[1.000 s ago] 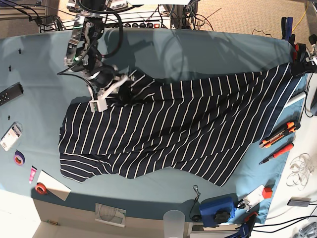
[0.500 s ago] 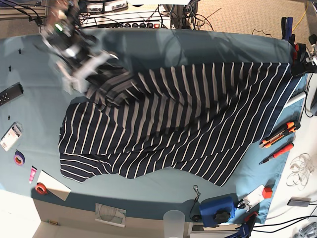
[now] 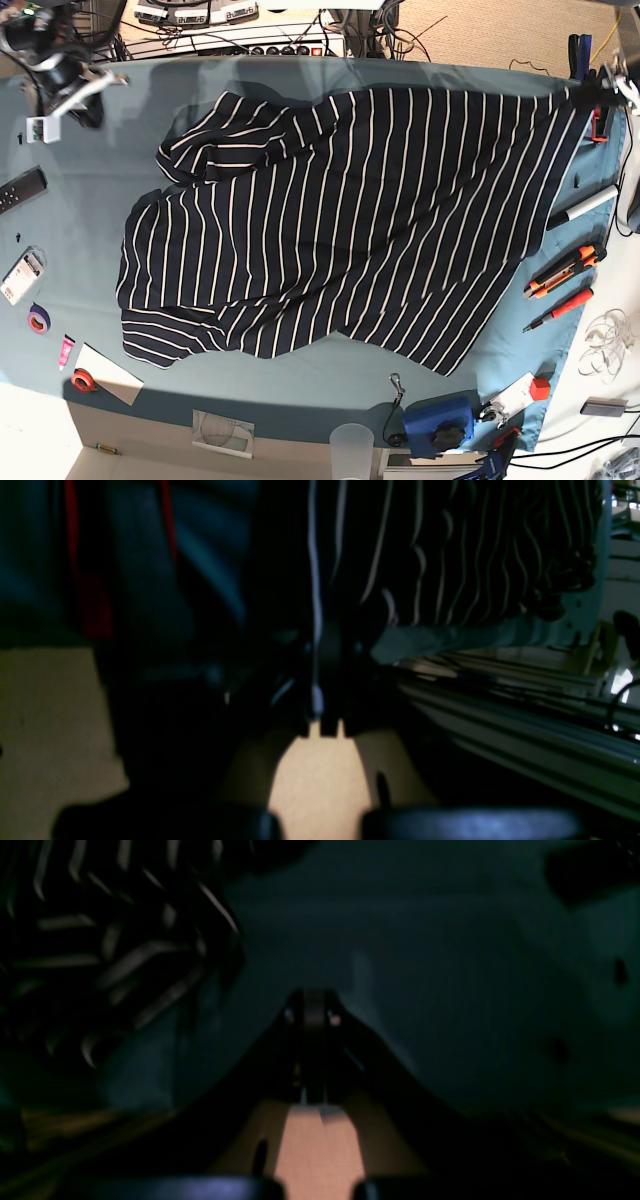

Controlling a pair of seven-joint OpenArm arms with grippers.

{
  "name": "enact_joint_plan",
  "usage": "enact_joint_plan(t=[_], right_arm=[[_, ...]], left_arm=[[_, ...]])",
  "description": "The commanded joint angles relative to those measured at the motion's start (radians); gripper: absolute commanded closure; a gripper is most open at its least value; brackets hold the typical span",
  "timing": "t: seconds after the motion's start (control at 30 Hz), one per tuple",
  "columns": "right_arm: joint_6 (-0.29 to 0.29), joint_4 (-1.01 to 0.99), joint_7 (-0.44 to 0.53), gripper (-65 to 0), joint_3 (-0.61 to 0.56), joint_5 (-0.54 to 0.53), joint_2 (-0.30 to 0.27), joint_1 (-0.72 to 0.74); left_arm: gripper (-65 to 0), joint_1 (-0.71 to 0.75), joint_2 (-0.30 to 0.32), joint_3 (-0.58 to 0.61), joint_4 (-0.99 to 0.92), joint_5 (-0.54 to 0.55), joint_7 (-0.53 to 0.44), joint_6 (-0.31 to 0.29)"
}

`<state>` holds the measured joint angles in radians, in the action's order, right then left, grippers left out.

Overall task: Layout the t-shirt on the table in an organized manner, then fold the t-shirt properly
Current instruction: 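Pull the shirt with both grippers to stretch it across the table, then regrasp the shirt edge with the right gripper and tug it outward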

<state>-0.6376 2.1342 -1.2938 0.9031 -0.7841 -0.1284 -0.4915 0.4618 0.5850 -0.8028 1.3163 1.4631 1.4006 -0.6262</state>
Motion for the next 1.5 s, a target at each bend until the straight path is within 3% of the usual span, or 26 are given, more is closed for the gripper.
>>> enact_joint_plan(t=[0.0, 0.2, 0.33, 0.43, 0.47, 0.53, 0.6, 0.8, 1.07, 1.23, 1.47], right_arm=[[-0.003, 0.018, 0.01, 0.0, 0.021, -0.032, -0.022, -0.012], [-0.024, 0.018, 0.003, 0.0, 0.04, -0.142, -0.024, -0.015], [-0.025, 0.018, 0.01, 0.0, 0.04, -0.15, -0.024, -0.015], [-0.06, 0.018, -0.059, 0.0, 0.04, -0.166, -0.027, -0.016], [-0.06, 0.018, -0.088, -2.2, 0.04, -0.177, -0.029, -0.019], [-0.06, 0.018, -0.094, -15.3, 0.04, -0.187, -0.033, -0.037], [-0.06, 0.018, -0.079, -23.2, 0.04, -0.188, -0.033, -0.054], [-0.06, -0.011, 0.068, -23.4, 0.015, -0.082, -0.036, 0.01], [-0.027, -0.282, 0.083, -23.4, -0.238, -0.028, -0.098, 0.192], [-0.025, -0.363, 0.084, -23.4, -0.381, 0.032, -0.099, 0.254], [0.086, -0.385, 0.158, -22.9, -0.545, 0.236, -0.099, 0.267]], left_arm=[[0.0, 0.01, 0.027, -0.014, 0.014, 0.02, -0.004, -0.004], [0.0, 0.003, 0.027, -0.014, 0.014, 0.02, -0.004, -0.004], [0.0, -0.01, 0.028, -0.014, 0.014, 0.02, -0.004, -0.004], [0.0, -0.02, 0.04, -0.014, 0.014, 0.02, -0.004, -0.004], [0.0, -0.025, 0.047, -0.014, 0.014, 0.02, -0.004, -0.004], [0.0, -0.028, 0.064, -0.014, 0.014, 0.02, -0.004, -0.003], [0.0, -0.03, 0.085, -0.014, 0.014, 0.02, -0.004, -0.004], [0.0, -0.038, 0.114, -0.014, 0.014, 0.02, -0.004, -0.004], [0.0, -0.049, 0.113, -0.014, 0.014, 0.02, -0.004, -0.004], [0.0, -0.05, 0.113, -0.014, 0.014, 0.02, -0.004, -0.004], [0.0, -0.05, 0.113, -0.014, 0.014, 0.02, -0.004, -0.004]])
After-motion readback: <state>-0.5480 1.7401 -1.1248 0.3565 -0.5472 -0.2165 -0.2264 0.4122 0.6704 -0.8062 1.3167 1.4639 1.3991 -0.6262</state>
